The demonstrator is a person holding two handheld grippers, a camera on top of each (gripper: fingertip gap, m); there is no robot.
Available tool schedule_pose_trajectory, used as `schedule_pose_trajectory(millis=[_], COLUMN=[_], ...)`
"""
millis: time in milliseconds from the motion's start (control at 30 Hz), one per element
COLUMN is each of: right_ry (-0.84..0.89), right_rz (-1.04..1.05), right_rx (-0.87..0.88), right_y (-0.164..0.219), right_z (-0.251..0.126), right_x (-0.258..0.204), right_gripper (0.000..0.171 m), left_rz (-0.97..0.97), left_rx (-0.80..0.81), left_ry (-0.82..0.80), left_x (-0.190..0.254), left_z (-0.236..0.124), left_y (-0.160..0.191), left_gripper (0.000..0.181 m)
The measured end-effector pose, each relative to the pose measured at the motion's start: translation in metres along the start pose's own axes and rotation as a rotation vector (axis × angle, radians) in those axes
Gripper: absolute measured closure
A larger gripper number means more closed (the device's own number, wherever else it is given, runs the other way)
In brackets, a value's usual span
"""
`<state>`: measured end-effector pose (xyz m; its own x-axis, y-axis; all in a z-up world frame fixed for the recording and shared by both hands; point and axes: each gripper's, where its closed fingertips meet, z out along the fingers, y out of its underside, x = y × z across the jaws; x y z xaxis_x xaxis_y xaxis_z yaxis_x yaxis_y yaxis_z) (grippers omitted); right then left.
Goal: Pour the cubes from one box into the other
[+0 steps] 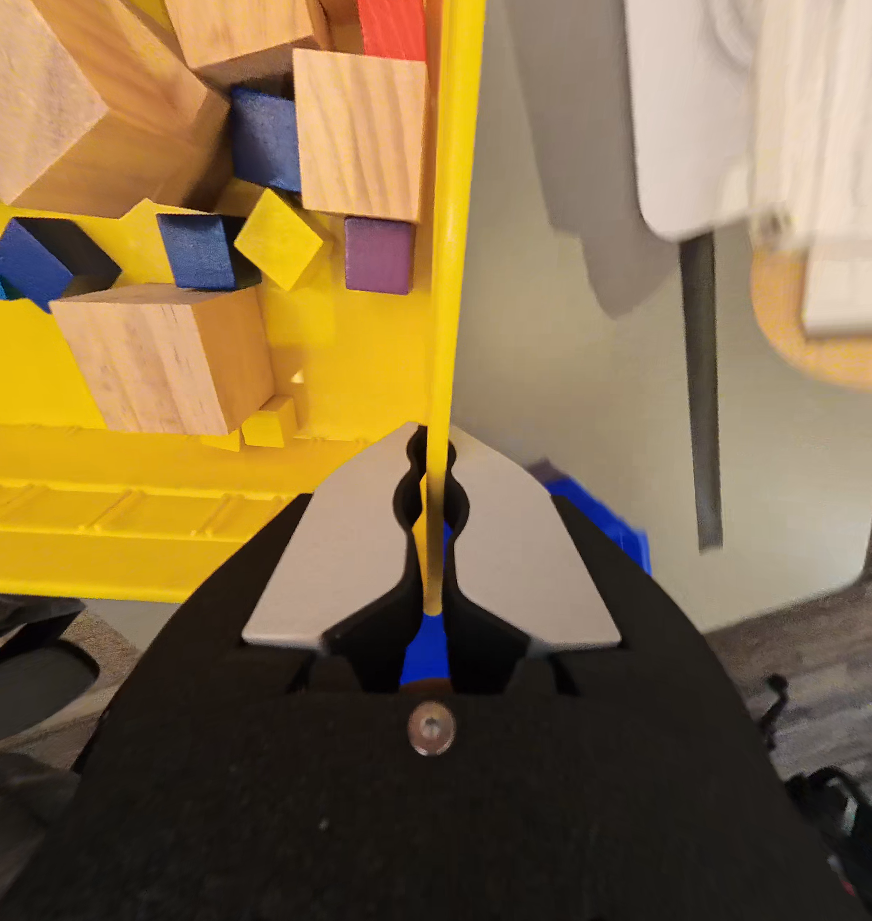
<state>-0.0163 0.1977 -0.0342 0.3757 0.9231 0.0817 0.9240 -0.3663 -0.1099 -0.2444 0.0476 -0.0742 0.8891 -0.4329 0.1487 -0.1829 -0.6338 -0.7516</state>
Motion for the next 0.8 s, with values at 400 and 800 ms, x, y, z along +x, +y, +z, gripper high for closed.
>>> schedule_pose_trajectory(millis=[400, 800], right_ry=[0.219, 0.562], right_rz=[0.448, 0.632], right_rx=[0.034, 0.258], right_y=[0.255, 0.359], right_z=[-0.117, -0.136], right_x=[0.126, 0.203], right_gripper=[0.166, 0.167], left_rz=[0.238, 0.509], left_rx=[0.003, 0.173], left_ry=[0.315, 0.261], left_x=[0.184, 0.255], left_z=[0.137, 0.259], left_y=[-0.172, -0.249], left_gripper=[0.177, 0.177])
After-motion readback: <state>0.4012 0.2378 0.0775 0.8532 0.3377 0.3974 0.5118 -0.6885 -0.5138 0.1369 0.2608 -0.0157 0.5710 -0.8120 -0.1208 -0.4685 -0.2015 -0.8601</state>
